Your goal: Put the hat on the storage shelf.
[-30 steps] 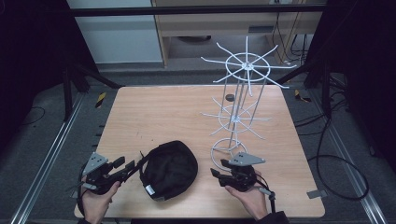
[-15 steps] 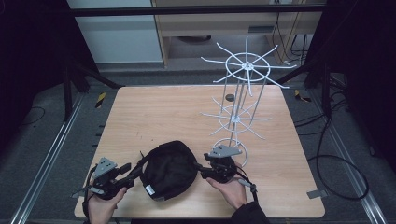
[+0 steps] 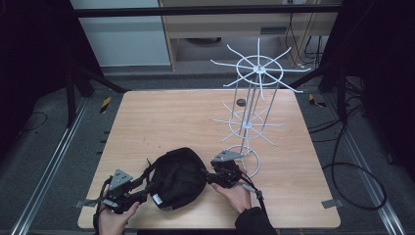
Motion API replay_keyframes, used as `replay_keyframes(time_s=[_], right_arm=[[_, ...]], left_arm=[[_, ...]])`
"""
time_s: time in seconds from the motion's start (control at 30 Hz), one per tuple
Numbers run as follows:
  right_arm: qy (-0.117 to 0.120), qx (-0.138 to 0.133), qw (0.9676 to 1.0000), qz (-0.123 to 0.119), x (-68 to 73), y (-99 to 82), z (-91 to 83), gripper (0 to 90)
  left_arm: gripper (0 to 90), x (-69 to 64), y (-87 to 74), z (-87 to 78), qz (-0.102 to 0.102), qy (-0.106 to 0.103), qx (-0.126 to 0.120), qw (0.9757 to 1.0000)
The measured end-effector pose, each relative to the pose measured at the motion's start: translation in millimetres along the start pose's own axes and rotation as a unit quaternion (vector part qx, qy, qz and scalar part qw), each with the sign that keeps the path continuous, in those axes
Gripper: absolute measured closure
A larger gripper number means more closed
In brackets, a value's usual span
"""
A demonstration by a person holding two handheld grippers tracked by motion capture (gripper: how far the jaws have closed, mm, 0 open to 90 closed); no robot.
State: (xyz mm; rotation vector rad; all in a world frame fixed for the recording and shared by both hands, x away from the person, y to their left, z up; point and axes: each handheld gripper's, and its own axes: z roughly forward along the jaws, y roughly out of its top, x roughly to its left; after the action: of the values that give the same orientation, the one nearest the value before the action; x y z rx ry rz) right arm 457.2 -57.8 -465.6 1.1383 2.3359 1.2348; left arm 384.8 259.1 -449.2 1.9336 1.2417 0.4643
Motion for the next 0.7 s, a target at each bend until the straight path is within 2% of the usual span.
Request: replay_keyframes(time_s=[0.2, 0.33, 0.47, 0.53, 0.57, 0.7], right_arm=[[0.004, 0.018, 0.9998, -0.003, 3.0, -2.1, 8.6, 54.4], [0.009, 0.029, 0.9995, -0.006, 5.7, -3.8, 16.1, 58.9], [0.007, 0.042, 0.999, -0.008, 9.3, -3.2, 20.0, 70.9], [0.007, 0.044, 0.999, -0.007, 9.2, -2.9, 20.1, 73.2], [0.005, 0.045, 0.999, -0.003, 9.7, -2.2, 20.2, 78.9], [0.003, 0.037, 0.9993, -0.002, 11.6, -1.5, 19.9, 82.5]], left_arm=[[49.2, -1.0, -2.4, 6.1, -0.001, -0.007, 0.02, 0.9998], [49.7, -1.3, -3.8, 9.8, -0.002, -0.006, 0.031, 0.9995], [50.8, -2.3, -5.9, 14.7, 0.002, -0.006, 0.047, 0.9989], [51.3, -2.9, -6.5, 16.1, 0.0, -0.007, 0.05, 0.9987], [53.1, -3.2, -7.3, 18.3, 0.003, -0.006, 0.056, 0.9984], [58.5, -3.7, -8.4, 20.9, 0.005, -0.006, 0.068, 0.9977]])
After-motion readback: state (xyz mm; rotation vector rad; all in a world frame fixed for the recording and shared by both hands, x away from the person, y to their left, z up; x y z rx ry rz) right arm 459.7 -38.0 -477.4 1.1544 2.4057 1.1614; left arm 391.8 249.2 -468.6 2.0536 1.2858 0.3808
